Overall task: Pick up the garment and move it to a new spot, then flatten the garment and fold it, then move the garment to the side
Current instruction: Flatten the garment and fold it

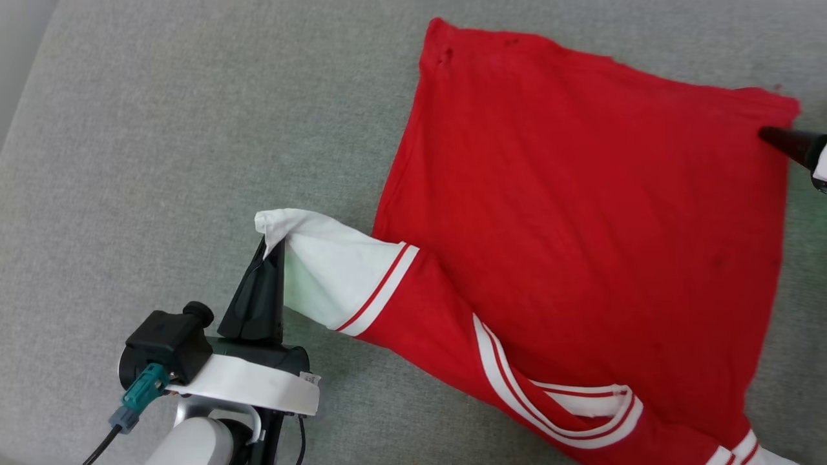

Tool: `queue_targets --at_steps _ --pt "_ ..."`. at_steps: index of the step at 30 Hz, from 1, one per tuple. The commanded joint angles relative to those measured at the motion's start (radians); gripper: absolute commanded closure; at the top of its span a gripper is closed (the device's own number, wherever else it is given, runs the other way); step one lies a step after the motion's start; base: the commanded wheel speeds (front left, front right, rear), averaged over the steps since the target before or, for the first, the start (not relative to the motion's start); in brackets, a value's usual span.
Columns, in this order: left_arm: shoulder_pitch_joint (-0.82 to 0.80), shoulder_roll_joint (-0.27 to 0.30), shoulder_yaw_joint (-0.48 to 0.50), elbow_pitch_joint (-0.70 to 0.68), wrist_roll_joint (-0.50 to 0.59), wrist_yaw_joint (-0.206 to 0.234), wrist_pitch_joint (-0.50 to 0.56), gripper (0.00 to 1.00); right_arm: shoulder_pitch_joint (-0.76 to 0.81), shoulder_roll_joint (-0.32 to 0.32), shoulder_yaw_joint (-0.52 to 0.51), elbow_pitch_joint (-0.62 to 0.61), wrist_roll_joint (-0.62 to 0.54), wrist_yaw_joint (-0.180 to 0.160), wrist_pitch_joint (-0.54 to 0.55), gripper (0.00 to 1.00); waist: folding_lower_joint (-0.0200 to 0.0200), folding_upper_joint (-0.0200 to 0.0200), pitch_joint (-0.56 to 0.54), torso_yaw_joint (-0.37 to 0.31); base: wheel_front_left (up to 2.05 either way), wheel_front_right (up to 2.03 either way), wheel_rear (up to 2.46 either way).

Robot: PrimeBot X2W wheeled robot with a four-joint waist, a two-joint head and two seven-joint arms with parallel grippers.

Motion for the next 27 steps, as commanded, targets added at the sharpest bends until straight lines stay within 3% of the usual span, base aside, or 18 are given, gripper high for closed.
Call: queue_targets --at_steps 1,7,9,10,13,20,27 --pt "-0.015 -0.005 -0.001 -0.004 0.008 -0.004 -0.006 1.0 -0.025 0.01 -0.01 0.012 -0.025 -0.001 0.022 0.0 -0.0003 0.0 0.033 0.029 0.0 0.0 0.0" --pt "-0.027 -0.022 -0.011 0.008 0.012 -0.011 -0.009 1.0 -0.004 0.064 -0.055 0.102 -0.104 -0.001 0.123 0.0 -0.0003 0.0 0.049 0.043 0.0 0.0 0.0" --pt "-0.029 -0.026 -0.013 0.012 0.013 -0.014 -0.01 1.0 0.005 0.085 -0.063 0.116 -0.107 -0.001 0.139 0.75 -0.0003 0.0 0.048 0.046 0.0 0.0 0.0" --pt "-0.031 -0.027 -0.014 0.015 0.014 -0.015 -0.009 1.0 0.008 0.089 -0.064 0.117 -0.11 -0.001 0.142 1.0 -0.0003 0.0 0.047 0.047 0.0 0.0 0.0" --pt "-0.033 -0.027 -0.012 0.026 0.011 -0.019 -0.009 1.0 0.001 0.087 -0.059 0.102 -0.101 0.0 0.128 1.0 -0.0003 0.0 0.039 0.048 0.0 0.0 0.0" --pt "-0.003 -0.018 0.002 0.065 -0.006 -0.02 -0.008 1.0 -0.016 0.001 0.023 0.026 -0.065 0.0 0.042 1.0 -0.0003 0.0 -0.023 0.026 0.0 0.0 0.0" --pt "0.034 0.003 0.025 0.093 -0.031 -0.006 0.002 1.0 0.066 -0.103 0.132 -0.085 -0.016 -0.001 0.003 1.0 -0.0003 0.0 -0.132 -0.032 0.0 0.0 0.0"
